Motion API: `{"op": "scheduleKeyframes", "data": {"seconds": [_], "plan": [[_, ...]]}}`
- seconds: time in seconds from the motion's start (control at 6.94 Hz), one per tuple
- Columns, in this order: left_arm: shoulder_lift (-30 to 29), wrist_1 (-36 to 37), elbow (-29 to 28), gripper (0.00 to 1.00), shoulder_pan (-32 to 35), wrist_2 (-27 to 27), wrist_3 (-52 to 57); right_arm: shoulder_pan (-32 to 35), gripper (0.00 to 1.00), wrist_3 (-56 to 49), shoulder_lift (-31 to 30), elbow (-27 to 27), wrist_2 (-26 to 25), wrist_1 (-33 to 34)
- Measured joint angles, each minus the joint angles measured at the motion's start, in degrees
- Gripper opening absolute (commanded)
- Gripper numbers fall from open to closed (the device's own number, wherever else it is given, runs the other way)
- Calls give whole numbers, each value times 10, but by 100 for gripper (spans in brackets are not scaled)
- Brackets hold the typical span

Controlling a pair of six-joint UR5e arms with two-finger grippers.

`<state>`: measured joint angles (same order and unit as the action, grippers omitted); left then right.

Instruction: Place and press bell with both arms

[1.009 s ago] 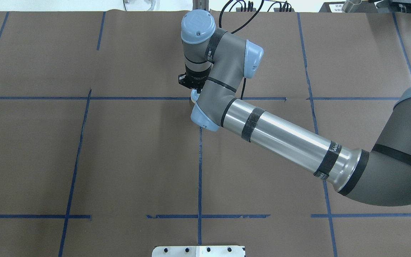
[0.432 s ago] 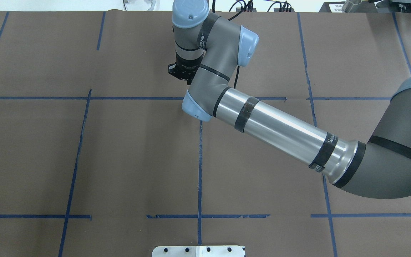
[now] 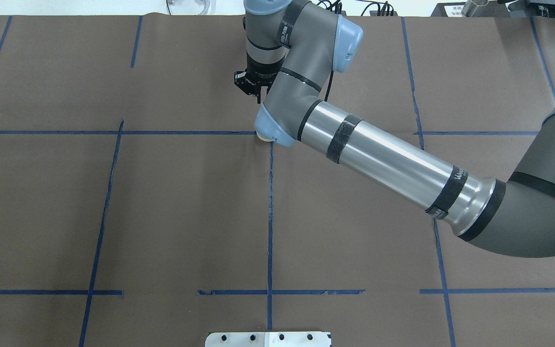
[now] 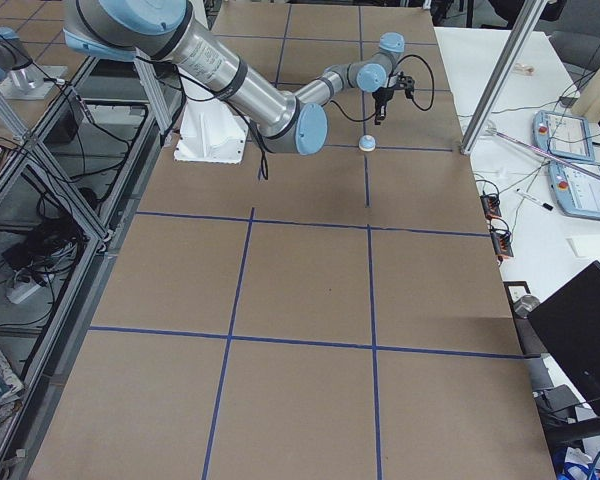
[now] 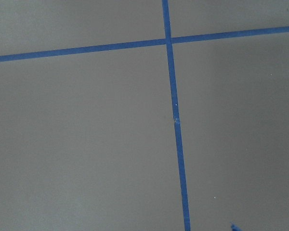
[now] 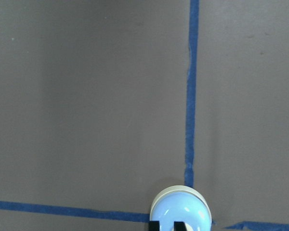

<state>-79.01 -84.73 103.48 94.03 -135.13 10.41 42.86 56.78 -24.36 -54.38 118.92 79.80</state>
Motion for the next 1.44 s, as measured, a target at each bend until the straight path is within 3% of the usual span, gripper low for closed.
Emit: {"op": "scheduleKeyframes", "data": {"seconds": [0.29, 0.72, 1.01, 1.44], "plan": [[5, 0, -4, 100, -1, 2, 0, 56, 100, -92, -84, -79, 54, 35], [5, 0, -3, 100, -3, 2, -8, 159, 100, -328, -300, -299, 96, 139], [7, 2, -8, 100, -5, 5, -7, 219, 100, -443, -442, -407, 100, 161], [14, -1, -3, 100, -6, 19, -3, 348, 100, -572, -648, -491, 143, 164]]}}
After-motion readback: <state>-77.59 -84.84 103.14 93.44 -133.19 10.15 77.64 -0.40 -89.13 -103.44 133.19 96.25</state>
